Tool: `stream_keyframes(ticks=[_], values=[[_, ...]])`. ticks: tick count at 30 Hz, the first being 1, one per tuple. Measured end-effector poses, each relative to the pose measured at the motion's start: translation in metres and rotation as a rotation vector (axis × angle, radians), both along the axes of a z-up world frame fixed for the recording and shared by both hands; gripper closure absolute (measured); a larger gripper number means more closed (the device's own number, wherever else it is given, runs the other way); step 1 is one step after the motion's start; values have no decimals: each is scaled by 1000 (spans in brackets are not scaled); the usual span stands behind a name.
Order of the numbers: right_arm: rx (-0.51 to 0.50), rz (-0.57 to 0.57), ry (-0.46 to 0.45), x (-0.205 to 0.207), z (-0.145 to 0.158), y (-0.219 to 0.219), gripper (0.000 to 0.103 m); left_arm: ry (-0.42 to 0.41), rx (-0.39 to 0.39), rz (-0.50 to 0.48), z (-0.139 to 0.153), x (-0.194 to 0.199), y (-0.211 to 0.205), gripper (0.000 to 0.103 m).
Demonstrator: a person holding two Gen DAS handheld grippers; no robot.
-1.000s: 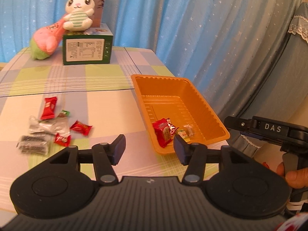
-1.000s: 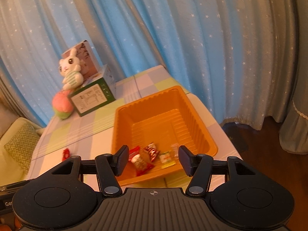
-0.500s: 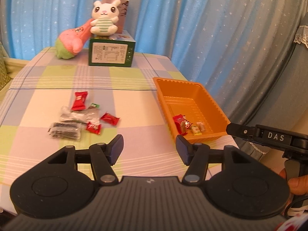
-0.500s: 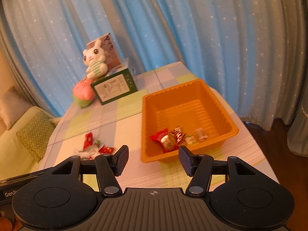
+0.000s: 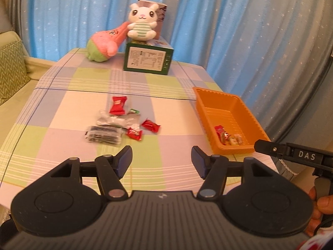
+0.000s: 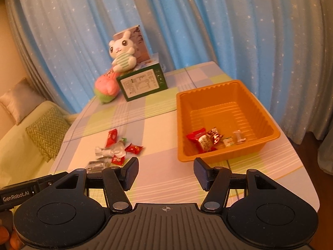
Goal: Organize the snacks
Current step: 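Withdraw both open tools from the orange tray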
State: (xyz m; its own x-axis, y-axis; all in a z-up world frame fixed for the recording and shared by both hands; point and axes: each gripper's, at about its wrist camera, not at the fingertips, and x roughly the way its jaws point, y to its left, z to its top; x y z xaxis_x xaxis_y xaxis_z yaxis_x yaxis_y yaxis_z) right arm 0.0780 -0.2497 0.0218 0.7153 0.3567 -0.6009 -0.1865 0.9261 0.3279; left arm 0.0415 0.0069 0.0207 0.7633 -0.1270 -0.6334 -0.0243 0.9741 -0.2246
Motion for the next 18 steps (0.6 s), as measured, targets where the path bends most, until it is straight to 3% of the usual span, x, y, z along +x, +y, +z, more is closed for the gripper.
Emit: stream_keyframes(ticks=[11,18], values=[[-27,52,16,5,-12,23,44,21,0,55,-10,0,29,43],[-42,73,18,10,-17,33,44,38,25,25,-16,5,36,41]])
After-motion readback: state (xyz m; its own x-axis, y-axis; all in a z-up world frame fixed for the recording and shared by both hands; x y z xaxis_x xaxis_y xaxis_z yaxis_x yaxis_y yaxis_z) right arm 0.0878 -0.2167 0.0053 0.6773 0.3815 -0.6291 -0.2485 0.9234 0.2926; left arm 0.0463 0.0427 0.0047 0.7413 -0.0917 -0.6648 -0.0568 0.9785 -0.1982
